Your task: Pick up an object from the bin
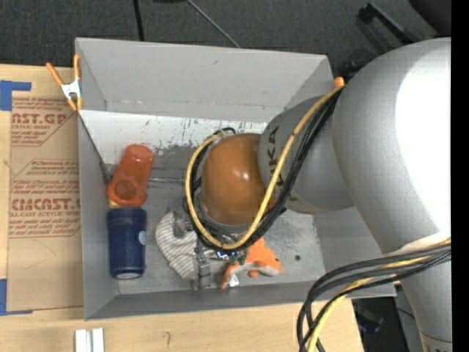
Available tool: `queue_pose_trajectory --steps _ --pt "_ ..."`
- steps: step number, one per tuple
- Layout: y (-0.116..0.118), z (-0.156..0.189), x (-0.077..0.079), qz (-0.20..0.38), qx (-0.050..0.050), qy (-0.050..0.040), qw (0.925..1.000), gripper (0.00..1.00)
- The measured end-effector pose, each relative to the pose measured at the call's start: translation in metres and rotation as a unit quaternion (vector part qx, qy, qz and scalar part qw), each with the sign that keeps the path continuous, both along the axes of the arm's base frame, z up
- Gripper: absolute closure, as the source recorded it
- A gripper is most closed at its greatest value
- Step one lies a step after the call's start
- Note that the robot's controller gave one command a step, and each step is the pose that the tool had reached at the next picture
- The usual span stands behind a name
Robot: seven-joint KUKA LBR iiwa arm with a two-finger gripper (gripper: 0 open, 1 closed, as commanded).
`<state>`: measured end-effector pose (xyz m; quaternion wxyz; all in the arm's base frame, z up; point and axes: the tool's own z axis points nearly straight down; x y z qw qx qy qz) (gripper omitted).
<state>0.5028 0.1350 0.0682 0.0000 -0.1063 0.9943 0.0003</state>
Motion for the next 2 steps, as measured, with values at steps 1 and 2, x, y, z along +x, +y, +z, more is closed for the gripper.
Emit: queue_pose_trajectory --steps 1,2 --pt "0.0022 0.0012 -0.0008 -0.092 0.001 0.0002 0.9958 1.00" --pt "0.0022 0.0011 -0.0008 -0.092 0.001 0.0002 0.9958 1.00"
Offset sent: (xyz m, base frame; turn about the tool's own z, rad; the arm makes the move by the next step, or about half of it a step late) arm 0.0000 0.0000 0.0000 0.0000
